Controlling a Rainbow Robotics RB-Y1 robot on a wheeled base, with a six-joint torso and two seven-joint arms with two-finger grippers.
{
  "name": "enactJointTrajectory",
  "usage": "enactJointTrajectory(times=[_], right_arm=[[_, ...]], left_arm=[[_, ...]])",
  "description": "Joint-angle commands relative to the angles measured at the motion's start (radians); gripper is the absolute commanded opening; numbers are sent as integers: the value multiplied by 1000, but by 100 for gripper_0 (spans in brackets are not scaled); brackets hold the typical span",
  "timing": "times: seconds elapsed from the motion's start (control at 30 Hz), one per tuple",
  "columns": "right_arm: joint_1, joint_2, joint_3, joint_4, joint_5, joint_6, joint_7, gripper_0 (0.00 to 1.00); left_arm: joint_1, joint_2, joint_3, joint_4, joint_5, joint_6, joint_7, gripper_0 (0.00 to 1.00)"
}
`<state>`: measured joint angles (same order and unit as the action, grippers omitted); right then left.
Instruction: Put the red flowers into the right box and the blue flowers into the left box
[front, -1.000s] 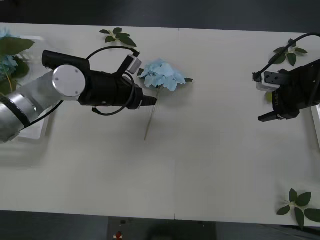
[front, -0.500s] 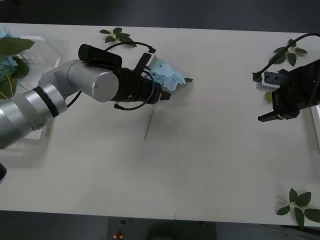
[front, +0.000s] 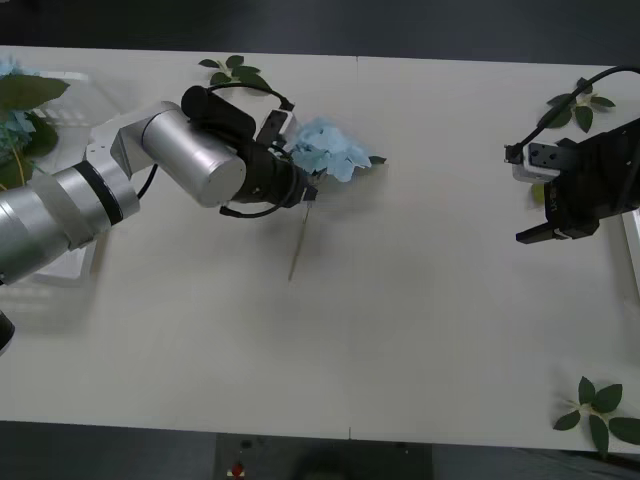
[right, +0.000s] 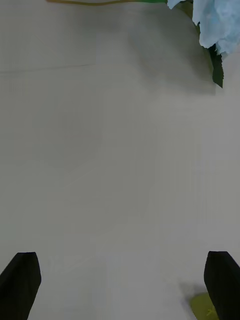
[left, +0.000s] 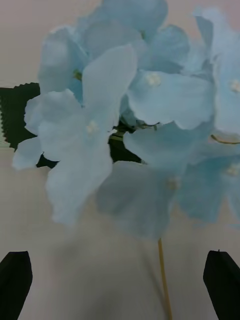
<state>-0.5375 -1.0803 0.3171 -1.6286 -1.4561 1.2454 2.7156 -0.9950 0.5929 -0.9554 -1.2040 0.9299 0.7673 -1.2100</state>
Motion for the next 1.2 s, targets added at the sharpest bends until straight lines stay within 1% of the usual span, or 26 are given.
enactJointTrajectory(times=[0.03, 0.2, 0.37, 0.63, 1.03, 1.2], right_arm=[[-33, -24, -12, -7, -9, -7, -10, 96], [-33, -24, -12, -7, -9, -7, -10, 95], [-33, -24, -12, -7, -9, -7, -10, 96], [-33, -24, -12, -7, -9, -7, -10, 95], [-33, -24, -12, -7, -9, -7, -10, 95], [-33, -24, -12, -7, -9, -7, -10, 95]], left_arm=[[-71, -12, -63, -12, -89, 1, 179, 100], [-88, -38, -95, -11, -158, 6, 276, 100], [-96, -77, -95, -9, -230, 70, 346, 100], [-99, -111, -95, -2, -269, 87, 372, 100], [-99, -205, -95, 176, -371, 33, 374, 100], [-99, -211, -95, 202, -382, 10, 372, 100]])
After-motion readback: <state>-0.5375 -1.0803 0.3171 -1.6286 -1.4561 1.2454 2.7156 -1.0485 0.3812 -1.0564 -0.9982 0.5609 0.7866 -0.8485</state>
